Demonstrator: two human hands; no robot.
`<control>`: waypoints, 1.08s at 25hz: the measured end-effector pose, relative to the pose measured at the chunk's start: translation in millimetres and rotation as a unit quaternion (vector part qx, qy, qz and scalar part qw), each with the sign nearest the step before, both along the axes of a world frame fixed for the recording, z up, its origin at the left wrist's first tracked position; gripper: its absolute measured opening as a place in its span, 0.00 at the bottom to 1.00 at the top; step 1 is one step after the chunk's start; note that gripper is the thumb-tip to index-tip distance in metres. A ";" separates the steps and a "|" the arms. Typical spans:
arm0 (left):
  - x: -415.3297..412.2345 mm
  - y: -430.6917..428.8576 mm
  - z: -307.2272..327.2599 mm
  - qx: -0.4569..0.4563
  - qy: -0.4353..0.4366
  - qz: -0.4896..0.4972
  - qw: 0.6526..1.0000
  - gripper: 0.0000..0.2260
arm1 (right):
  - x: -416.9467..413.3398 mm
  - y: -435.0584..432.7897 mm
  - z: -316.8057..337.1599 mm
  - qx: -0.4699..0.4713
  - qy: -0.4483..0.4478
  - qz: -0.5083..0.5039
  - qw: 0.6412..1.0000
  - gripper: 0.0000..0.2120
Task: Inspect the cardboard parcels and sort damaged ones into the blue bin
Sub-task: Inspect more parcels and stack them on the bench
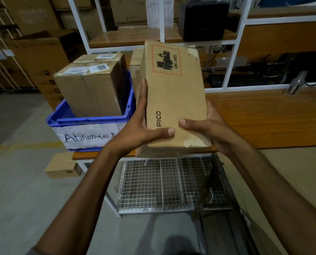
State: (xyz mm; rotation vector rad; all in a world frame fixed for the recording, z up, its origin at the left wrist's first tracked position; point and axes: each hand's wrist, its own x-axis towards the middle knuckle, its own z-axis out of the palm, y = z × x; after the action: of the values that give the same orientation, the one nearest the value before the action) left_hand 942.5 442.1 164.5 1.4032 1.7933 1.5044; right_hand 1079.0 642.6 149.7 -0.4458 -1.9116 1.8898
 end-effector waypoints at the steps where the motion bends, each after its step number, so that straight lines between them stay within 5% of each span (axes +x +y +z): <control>1: 1.9 2.3 1.4 0.018 -0.028 0.003 0.999 0.51 | 1.1 -1.1 -0.6 -0.028 0.014 -0.008 0.999 0.40; 3: -0.1 3.2 0.2 0.056 -0.065 0.003 0.996 0.40 | 5.2 -1.4 -10.3 -0.098 0.025 -0.028 0.994 0.33; 5: -4.8 1.2 -2.1 0.056 -0.039 0.023 0.997 0.34 | 11.0 -1.0 -30.6 -0.159 0.031 -0.024 0.986 0.37; 8: -13.9 2.1 -18.1 -0.039 0.043 0.166 0.984 0.48 | 16.7 0.2 -56.7 -0.230 0.050 -0.022 0.972 0.54; 11: -16.3 4.4 -40.2 -0.137 -0.080 0.279 0.947 0.65 | 14.4 3.6 -63.9 -0.232 0.066 -0.020 0.970 0.58; 13: -17.0 7.1 -48.9 -0.116 -0.179 0.271 0.939 0.67 | 14.4 7.9 -59.5 -0.231 0.076 -0.018 0.970 0.50; 17: -36.2 15.4 -54.1 -0.125 -0.150 0.223 0.955 0.63 | 14.0 18.4 -53.5 -0.216 0.077 0.016 0.973 0.44; 22: -53.4 31.0 -79.6 -0.120 -0.166 0.201 0.958 0.34 | 6.6 23.8 -76.6 -0.166 0.000 0.001 0.986 0.48; 27: -54.4 42.5 -108.2 -0.151 -0.179 0.215 0.948 0.51 | 5.7 41.2 -94.6 -0.157 -0.031 -0.039 0.986 0.50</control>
State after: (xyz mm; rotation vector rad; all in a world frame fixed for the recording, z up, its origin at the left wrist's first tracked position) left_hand 888.1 484.6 56.3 0.5685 2.0567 1.4788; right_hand 1084.7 683.8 55.2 -0.6714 -1.6096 2.1530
